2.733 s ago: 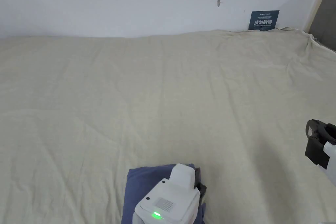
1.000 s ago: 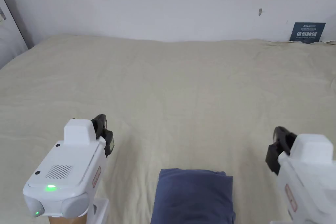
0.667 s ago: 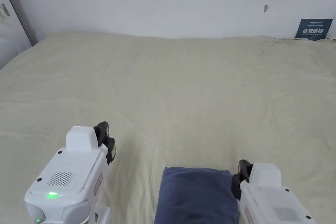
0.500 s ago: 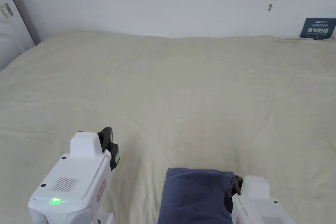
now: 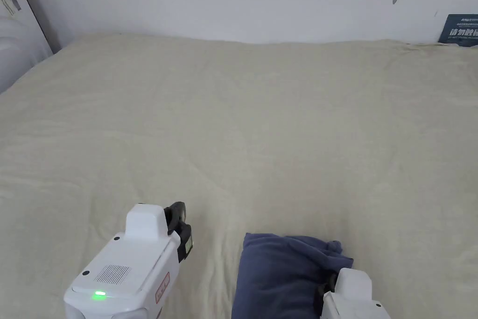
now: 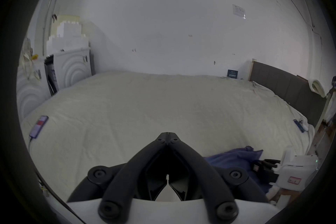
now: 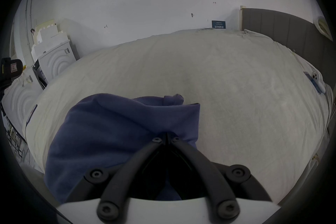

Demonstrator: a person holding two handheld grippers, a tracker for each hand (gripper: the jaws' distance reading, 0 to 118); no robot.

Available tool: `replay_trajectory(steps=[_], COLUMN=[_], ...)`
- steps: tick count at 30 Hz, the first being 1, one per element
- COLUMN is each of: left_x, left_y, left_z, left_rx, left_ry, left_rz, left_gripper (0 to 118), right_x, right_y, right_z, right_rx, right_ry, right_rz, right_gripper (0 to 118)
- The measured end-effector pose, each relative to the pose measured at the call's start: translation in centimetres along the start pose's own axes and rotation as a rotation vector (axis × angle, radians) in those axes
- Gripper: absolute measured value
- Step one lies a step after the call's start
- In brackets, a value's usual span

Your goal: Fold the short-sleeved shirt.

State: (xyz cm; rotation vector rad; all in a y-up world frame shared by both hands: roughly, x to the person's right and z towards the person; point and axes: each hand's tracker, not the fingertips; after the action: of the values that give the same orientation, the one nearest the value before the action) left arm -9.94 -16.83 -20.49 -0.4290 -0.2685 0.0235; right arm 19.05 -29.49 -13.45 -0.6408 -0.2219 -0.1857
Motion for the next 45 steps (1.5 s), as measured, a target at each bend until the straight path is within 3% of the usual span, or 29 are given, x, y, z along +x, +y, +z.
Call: replay_trajectory(steps=[7, 9, 11, 12, 14, 16, 17, 24, 26, 28, 32, 36, 45], left_x=[0.6, 0.6, 0.5, 0.6, 0.7, 0.8, 0.8, 1.2, 1.5, 1.7, 2.7, 2.9, 3.7], left_y=[-2.0, -2.4, -2.9, -3.1, -3.6, -3.9, -4.1, -4.7, -4.9, -4.9, -4.7, -4.8, -3.9], left_z=[-3.2, -4.3, -5.8, -6.4, -7.3, -8.1, -8.4, -10.9, -11.4, -11.9, -11.8, -12.1, -10.7], left_rx=[-0.273, -0.352, -0.458, -0.499, -0.557, -0.602, -0.621, -0.728, -0.738, -0.757, -0.780, -0.804, -0.746], left_ry=[-0.221, -0.306, -0.346, -0.362, -0.373, -0.385, -0.398, -0.493, -0.506, -0.530, -0.541, -0.545, -0.509], left_rz=[0.123, 0.180, 0.222, 0.229, 0.218, 0.207, 0.207, 0.215, 0.224, 0.225, 0.199, 0.224, 0.149], left_gripper=[0, 5, 19, 32, 75, 102, 105, 104, 90, 56, 48, 23, 17], right_x=[0.1, 0.0, 0.1, 0.1, 0.1, 0.2, 0.2, 0.3, 0.3, 0.4, 0.5, 0.6, 1.1], right_y=[0.1, 0.2, 0.2, 0.2, 0.3, 0.3, 0.3, 0.3, 0.3, 0.3, 0.4, 0.6, 3.3], right_z=[0.2, 0.2, 0.3, 0.3, 0.3, 0.2, 0.2, 0.2, 0.2, 0.2, 0.2, 0.3, 2.4], right_rx=[-0.003, -0.004, -0.005, -0.006, -0.007, -0.009, -0.009, -0.010, -0.010, -0.010, -0.015, -0.020, 0.037], right_ry=[0.004, 0.005, 0.007, 0.008, 0.010, 0.012, 0.013, 0.019, 0.021, 0.022, 0.023, 0.030, 0.054], right_rz=[0.011, 0.020, 0.027, 0.027, 0.026, 0.028, 0.030, 0.037, 0.036, 0.039, 0.047, 0.057, 0.089], right_gripper=[0, 0, 0, 0, 0, 0, 0, 0, 0, 0, 0, 0, 0])
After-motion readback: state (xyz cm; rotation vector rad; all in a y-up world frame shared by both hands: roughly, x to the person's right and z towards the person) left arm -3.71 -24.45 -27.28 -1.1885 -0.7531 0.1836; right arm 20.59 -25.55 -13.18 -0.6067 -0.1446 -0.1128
